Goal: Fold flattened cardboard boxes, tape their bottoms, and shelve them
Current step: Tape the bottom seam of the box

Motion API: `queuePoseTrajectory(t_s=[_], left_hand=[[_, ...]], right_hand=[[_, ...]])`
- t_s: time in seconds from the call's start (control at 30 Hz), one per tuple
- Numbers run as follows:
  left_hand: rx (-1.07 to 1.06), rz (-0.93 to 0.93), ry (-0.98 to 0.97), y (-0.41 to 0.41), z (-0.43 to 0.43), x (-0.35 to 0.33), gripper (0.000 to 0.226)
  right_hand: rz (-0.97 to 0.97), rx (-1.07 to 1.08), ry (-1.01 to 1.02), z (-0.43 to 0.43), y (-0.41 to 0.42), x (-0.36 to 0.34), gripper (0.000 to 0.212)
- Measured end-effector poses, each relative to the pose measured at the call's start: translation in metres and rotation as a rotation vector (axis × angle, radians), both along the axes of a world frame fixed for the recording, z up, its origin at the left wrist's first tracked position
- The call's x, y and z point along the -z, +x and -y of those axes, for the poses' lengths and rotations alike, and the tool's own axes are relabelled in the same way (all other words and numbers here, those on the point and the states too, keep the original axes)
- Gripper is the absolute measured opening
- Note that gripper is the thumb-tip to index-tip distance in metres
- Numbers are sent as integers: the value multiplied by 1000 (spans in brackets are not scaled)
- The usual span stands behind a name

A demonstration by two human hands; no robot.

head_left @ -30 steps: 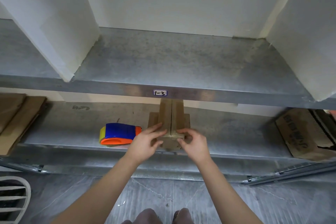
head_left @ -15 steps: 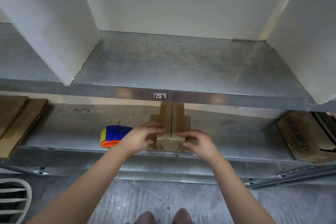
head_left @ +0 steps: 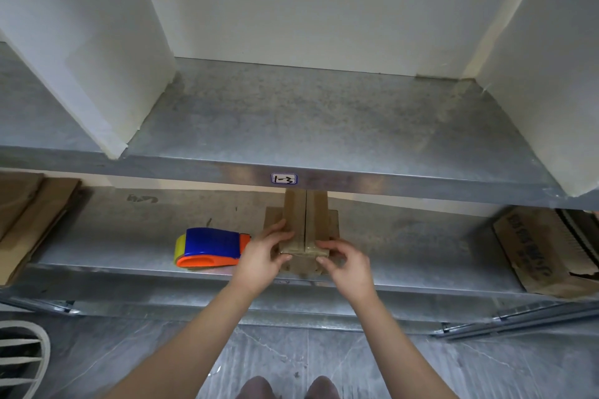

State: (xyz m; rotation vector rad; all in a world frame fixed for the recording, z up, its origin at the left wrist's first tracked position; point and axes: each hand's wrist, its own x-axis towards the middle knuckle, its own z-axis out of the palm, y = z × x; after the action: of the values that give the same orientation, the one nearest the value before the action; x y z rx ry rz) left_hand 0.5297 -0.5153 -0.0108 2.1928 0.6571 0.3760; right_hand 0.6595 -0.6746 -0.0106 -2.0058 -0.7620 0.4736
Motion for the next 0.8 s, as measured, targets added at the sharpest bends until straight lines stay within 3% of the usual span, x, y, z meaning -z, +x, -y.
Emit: queuePoseTrajectory(t_s=[0.23,0.33,0.43,0.53,0.8], left_hand=[[-57,-80,-263,2,0,-16,63],[1,-126,-368,5,-3,-24,71],[57,-179,-430,6,2,-30,78],[82,-236,-444,3,11,-29,76],[-66,-131,-479,-5,13,-28,67]], right_hand=[[-135,-50,-85,-6,10,-7,26],[-334,4,-29,-10,12,-13,38],[-343,42,-99,-16,14,-16,61],[-406,45,-121,-20,15,-19,61],[-434,43,-99,-3,1,-20,66]])
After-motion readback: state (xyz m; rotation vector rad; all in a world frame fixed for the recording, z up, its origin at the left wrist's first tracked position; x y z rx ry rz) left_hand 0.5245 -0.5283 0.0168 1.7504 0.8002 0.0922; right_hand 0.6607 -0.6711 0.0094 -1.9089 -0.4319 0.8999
